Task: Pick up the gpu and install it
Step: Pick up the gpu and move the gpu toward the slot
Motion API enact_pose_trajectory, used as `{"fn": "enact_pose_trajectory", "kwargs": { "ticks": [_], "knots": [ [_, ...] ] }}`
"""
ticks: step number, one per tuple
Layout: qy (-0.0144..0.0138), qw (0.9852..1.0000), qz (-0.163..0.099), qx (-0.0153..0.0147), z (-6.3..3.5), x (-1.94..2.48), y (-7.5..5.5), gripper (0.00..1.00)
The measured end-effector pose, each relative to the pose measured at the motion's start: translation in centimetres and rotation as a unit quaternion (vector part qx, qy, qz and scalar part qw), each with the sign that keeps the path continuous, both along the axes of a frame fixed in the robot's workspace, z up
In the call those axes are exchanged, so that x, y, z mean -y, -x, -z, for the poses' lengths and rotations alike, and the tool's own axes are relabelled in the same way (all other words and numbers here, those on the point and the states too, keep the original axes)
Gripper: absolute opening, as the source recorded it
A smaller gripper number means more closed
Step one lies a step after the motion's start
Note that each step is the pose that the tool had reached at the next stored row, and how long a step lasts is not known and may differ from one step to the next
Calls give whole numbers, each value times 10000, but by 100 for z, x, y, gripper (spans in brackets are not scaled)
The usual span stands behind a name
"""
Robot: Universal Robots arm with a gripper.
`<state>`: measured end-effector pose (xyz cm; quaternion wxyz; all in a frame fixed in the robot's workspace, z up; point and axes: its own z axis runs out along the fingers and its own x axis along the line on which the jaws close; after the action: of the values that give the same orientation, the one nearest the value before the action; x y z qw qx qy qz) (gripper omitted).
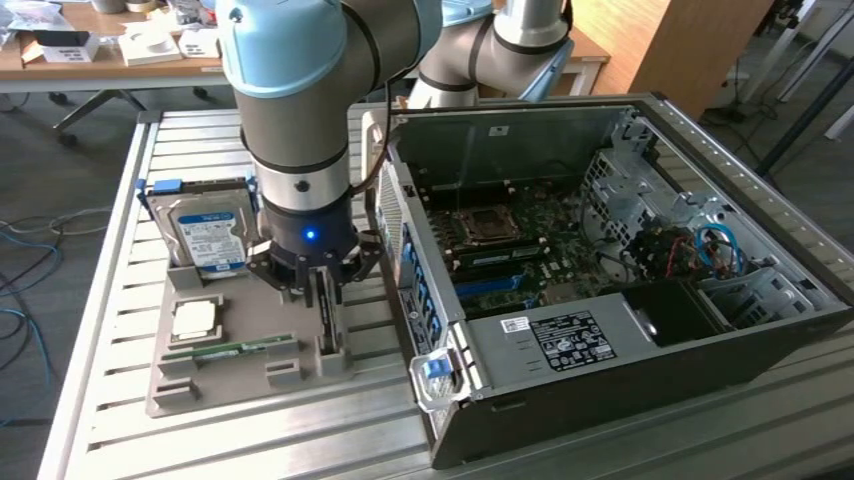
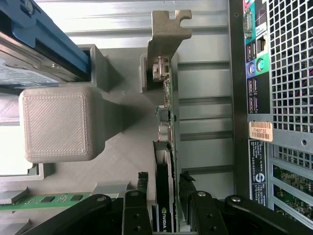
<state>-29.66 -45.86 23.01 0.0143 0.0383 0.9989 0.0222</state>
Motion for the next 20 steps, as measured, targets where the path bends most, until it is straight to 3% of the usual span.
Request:
{"fn": "enact_pose_trajectory", "kwargs": {
  "ticks": [6, 7, 20],
  "knots": [
    [0, 10000, 0, 0, 0, 0, 0, 38],
    [0, 10000, 0, 0, 0, 0, 0, 31],
    [0, 10000, 0, 0, 0, 1, -10, 31]
  ]
}}
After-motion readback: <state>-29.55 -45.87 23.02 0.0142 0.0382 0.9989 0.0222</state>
